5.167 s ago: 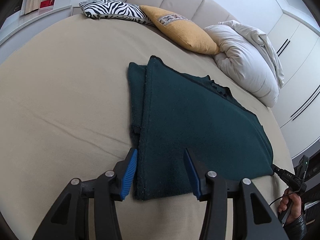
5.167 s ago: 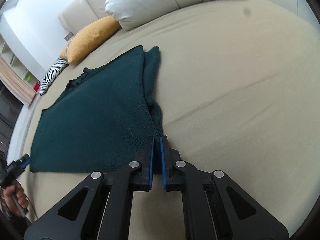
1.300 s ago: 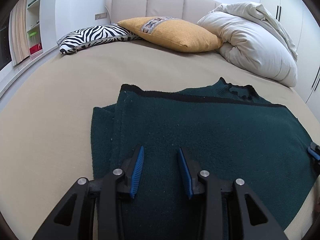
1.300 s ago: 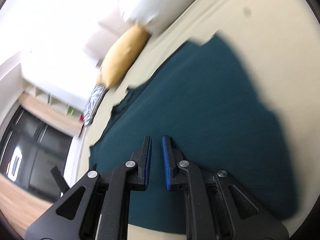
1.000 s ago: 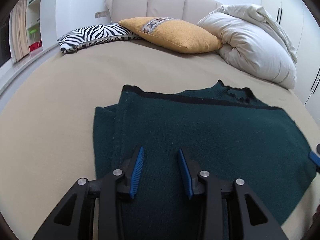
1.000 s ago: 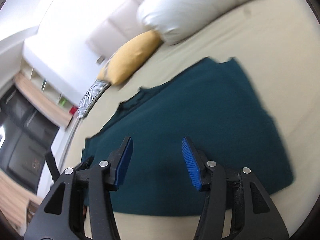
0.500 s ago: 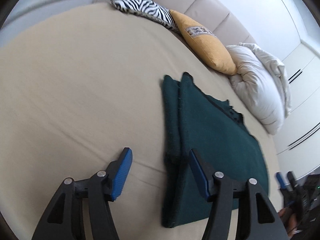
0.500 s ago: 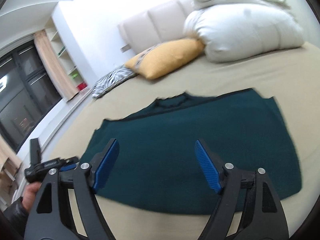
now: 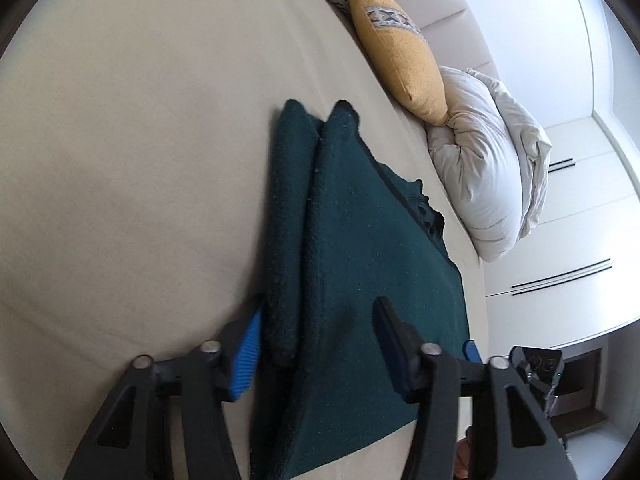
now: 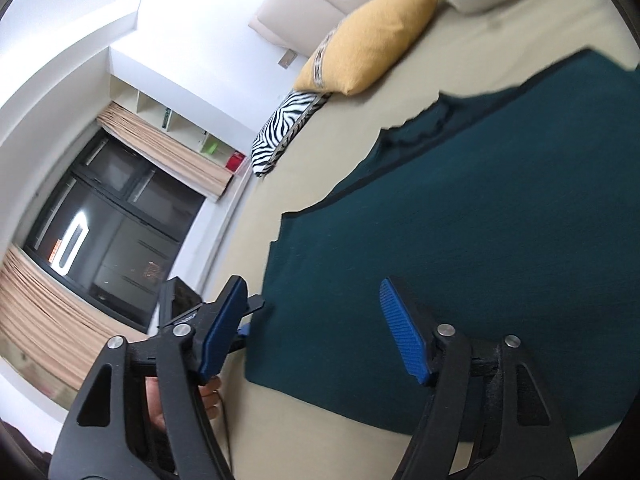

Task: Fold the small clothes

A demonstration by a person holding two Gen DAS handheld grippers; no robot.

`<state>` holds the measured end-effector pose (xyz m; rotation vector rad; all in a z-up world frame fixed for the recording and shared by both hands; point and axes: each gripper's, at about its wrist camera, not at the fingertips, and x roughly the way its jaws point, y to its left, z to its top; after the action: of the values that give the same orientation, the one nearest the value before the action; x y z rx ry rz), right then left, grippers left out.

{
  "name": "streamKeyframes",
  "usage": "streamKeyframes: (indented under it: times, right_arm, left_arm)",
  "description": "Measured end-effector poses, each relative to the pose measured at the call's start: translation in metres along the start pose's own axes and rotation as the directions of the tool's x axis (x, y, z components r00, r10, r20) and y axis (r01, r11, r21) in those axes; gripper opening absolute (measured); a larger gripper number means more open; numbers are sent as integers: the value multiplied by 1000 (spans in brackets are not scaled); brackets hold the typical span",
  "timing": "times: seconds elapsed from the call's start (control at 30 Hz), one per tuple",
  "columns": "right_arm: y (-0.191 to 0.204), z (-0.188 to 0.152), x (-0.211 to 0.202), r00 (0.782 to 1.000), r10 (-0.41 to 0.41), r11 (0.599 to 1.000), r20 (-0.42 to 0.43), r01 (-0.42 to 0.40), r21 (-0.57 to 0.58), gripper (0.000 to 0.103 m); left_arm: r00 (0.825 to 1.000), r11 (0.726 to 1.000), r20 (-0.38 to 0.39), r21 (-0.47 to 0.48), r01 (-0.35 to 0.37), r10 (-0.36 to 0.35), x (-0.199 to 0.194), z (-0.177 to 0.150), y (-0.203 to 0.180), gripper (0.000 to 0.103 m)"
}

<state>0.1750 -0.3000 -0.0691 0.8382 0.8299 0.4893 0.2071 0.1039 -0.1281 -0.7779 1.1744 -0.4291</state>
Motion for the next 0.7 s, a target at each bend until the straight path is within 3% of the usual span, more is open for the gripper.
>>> streamKeyframes:
  times: [0.1, 0.33, 0.43, 0.53, 0.7]
  right_arm:
    - [2, 2, 17, 999, 21, 1000, -44, -20, 7, 63]
    - [6, 9, 64, 991, 8, 1000, -133, -6, 15, 63]
    - [-7, 9, 94, 973, -56, 996, -224, 69, 50, 57]
    - [-17, 9, 101, 975, -58, 996, -215, 72, 59, 49]
    - [-26, 14, 96, 974, -14, 994, -225, 38, 104, 45]
  left_arm:
    - [999, 999, -25, -36, 26, -27, -1, 1, 12, 25]
    - [1000, 1000, 5, 11, 18, -18, -6, -5, 7, 21]
    - [1000, 997, 9, 66, -25, 25, -4, -3, -2, 21]
    - [992, 980, 25, 156, -123, 121, -3, -5, -20, 19]
    - [991, 965, 44, 223, -135, 128, -10, -12, -60, 16]
